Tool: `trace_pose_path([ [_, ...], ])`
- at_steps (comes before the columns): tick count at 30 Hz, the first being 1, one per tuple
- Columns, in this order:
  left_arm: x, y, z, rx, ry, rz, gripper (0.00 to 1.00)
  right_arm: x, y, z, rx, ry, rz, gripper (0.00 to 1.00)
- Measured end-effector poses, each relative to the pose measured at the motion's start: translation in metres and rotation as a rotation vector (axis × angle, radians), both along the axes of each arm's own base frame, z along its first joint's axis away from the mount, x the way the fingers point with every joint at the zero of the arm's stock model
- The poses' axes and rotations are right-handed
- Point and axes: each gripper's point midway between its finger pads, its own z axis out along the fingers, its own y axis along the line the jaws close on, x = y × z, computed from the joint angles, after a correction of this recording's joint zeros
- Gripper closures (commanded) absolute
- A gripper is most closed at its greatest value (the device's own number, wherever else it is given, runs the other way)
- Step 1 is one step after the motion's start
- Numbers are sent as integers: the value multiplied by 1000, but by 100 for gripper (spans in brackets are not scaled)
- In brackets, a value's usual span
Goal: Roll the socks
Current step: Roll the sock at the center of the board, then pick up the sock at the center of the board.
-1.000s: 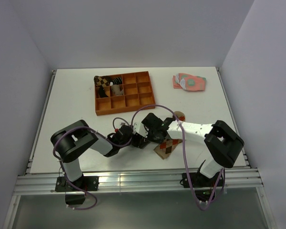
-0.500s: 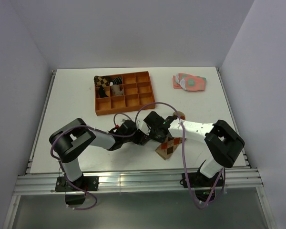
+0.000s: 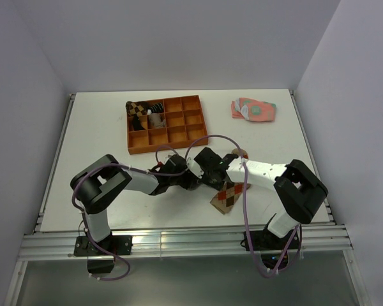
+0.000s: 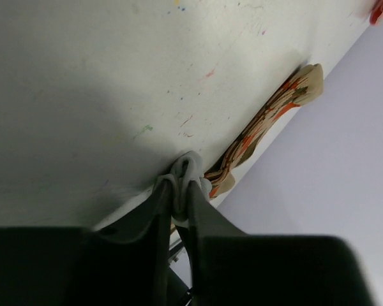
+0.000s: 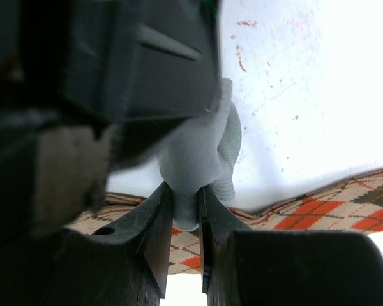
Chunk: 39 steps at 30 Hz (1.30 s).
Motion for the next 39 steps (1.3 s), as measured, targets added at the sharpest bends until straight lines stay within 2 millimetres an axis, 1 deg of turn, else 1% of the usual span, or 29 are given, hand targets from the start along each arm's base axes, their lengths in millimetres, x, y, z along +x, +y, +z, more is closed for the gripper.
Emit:
trace_pose_path([
  [3, 0, -1, -1, 7, -4, -12, 99, 0, -2, 0, -7, 0, -9, 100],
  [8, 0, -1, -2, 9, -6, -16, 100, 0, -3, 0, -9, -1, -13, 100],
  [13, 0, 0, -1, 13, -8, -16, 99, 0, -3, 0, -9, 1, -10, 84],
  [14, 0, 1, -1, 18, -8, -19, 100, 0, -2, 0, -9, 3, -6, 77],
  [17, 0, 4, 1, 30, -16, -28, 100, -3, 2, 3, 7, 33, 6, 67],
  [22, 8, 15, 3, 68, -41, -23, 100, -7, 10, 7, 32, 110, 33, 67],
  [26, 13, 25, 2, 91, -56, -13, 100, -7, 18, 8, 50, 150, 58, 67],
  [30, 16, 34, 1, 106, -66, -9, 100, -4, 26, 6, 61, 170, 78, 61],
  [31, 17, 37, 0, 110, -67, -6, 100, -3, 28, 5, 61, 171, 79, 57],
  [34, 20, 39, -1, 113, -72, -4, 100, 0, 31, 5, 62, 172, 80, 54],
  [38, 19, 41, -2, 114, -73, -9, 100, 1, 32, 3, 57, 175, 82, 54],
  [39, 19, 42, -3, 114, -73, -10, 100, 2, 33, 2, 55, 175, 85, 56],
])
